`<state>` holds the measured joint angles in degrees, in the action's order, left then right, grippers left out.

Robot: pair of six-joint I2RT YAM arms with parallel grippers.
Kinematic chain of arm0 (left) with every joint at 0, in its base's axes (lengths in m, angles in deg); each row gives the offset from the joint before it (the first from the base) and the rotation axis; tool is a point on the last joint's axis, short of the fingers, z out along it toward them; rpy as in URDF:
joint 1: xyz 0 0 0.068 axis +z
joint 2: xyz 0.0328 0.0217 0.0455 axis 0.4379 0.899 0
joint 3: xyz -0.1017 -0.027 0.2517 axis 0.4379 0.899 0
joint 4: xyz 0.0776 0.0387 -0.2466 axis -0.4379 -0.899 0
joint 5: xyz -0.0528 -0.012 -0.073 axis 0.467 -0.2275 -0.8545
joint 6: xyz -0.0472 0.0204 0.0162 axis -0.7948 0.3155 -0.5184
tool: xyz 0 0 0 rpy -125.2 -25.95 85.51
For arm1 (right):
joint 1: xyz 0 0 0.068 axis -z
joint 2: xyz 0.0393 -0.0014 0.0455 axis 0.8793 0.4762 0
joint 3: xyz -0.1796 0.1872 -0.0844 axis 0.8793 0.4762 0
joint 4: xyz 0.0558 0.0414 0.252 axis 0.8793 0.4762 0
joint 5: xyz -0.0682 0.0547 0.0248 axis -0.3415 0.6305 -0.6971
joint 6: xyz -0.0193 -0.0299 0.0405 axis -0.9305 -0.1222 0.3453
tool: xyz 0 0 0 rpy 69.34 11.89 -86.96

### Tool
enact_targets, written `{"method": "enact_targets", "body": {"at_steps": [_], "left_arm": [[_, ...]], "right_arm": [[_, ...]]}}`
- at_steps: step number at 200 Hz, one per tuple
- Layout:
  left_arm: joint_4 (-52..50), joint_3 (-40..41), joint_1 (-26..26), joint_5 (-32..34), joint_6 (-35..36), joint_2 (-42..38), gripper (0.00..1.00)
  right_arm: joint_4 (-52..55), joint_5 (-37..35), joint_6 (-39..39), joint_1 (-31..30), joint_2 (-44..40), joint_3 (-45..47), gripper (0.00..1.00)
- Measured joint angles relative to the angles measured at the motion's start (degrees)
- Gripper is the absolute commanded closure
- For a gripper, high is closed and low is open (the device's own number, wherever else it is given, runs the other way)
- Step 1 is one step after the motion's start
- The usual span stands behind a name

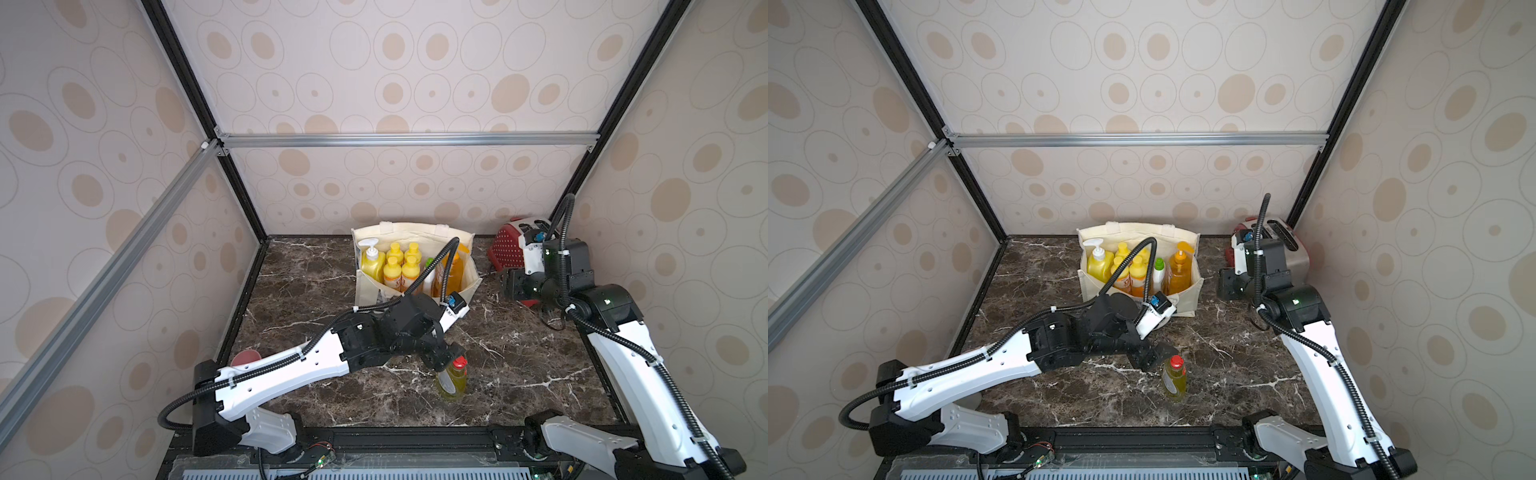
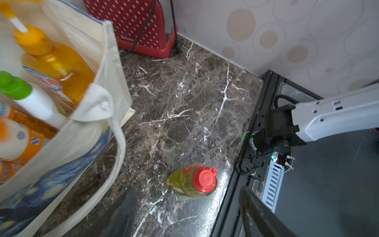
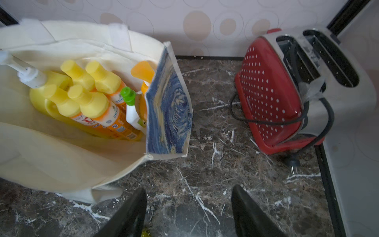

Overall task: Pack dish soap into the shopping bag
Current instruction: Pick up the bottle of dish soap at the center of the board.

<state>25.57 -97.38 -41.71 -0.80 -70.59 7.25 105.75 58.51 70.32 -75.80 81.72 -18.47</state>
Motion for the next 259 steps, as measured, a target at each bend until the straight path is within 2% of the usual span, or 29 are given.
{"method": "enact_targets", "body": {"at_steps": [38, 125, 146, 179, 228, 259], "left_arm": [[0.2, 0.0, -1.9, -0.7, 0.7, 3.5, 0.22], [2.4, 2.6, -2.1, -0.4, 2.3, 9.0, 0.24], [2.5, 2.6, -2.1, -0.5, 2.8, 10.7, 0.32], [2.5, 2.6, -2.1, -0.5, 3.7, 11.2, 0.53], [4.8, 2.5, -2.2, 0.3, 4.5, 10.8, 0.75], [4.8, 2.5, -2.3, 0.7, 4.5, 10.8, 0.81]], "right_arm": [[0.3, 1.8, 0.2, 3.5, -1.3, 5.3, 0.3], [0.1, 3.7, 0.3, 3.9, -1.4, 5.9, 0.29], [0.1, 4.2, 0.3, 3.9, -1.5, 5.9, 0.29], [0.1, 4.3, 0.3, 3.9, -1.4, 5.9, 0.3], [0.1, 5.4, 0.4, 3.9, -1.4, 5.9, 0.3], [0.1, 7.0, 0.6, 3.9, -1.4, 5.9, 0.31]]}}
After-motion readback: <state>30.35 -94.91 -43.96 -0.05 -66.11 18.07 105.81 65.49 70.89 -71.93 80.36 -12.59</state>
